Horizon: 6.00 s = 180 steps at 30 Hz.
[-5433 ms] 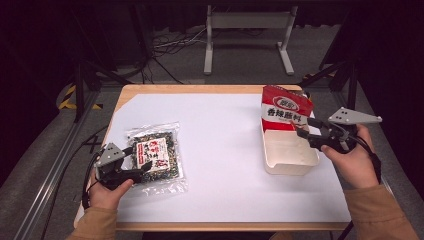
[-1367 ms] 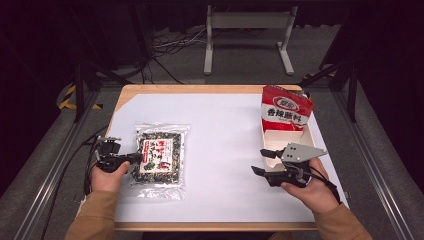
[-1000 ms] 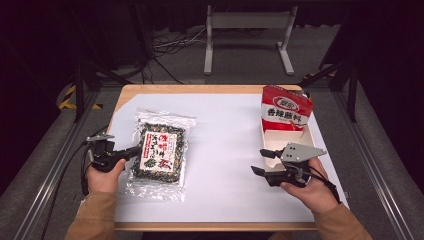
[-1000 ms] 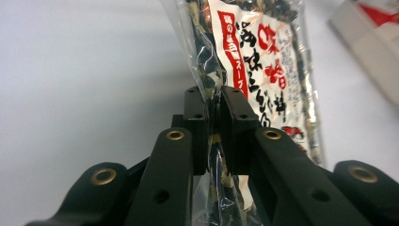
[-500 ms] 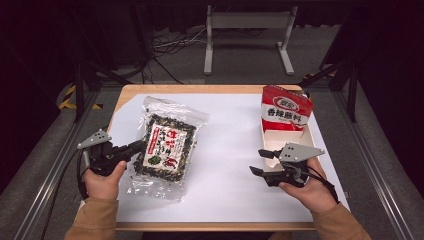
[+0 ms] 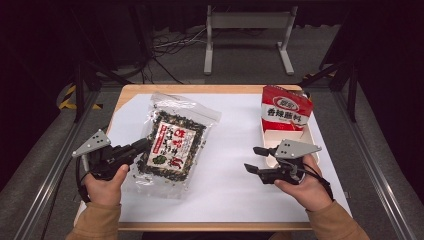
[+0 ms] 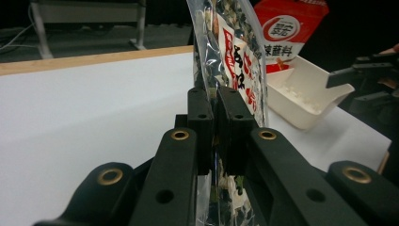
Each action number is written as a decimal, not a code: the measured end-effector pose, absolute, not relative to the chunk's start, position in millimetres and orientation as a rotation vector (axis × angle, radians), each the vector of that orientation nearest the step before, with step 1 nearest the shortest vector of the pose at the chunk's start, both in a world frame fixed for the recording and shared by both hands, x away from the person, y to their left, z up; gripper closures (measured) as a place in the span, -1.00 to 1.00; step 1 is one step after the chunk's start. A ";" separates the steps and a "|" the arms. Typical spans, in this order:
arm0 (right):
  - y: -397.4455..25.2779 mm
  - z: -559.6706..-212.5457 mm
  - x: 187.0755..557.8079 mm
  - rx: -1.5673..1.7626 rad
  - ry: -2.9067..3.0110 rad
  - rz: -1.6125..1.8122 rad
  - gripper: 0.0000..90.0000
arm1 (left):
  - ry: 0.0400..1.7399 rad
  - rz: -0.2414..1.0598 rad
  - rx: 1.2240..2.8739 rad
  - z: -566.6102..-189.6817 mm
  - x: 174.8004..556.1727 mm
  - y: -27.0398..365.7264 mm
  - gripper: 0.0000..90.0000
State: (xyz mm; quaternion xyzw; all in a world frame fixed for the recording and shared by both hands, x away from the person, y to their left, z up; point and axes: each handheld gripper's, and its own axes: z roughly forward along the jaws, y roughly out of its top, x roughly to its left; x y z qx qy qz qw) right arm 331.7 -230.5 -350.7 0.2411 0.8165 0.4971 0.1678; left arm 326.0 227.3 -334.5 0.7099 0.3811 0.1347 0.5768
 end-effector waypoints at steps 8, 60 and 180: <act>-218.1 -342.3 344.3 0.733 2.303 1.509 -0.14 | 0.824 0.330 1.656 -325.6 315.9 215.4 0.90; -176.9 -316.7 361.8 0.595 2.485 2.005 0.70 | 0.655 0.229 1.701 -332.5 316.1 193.4 0.65; -346.6 -229.3 363.3 1.051 2.178 1.092 0.70 | 0.957 0.508 1.923 -391.7 360.8 240.5 -0.38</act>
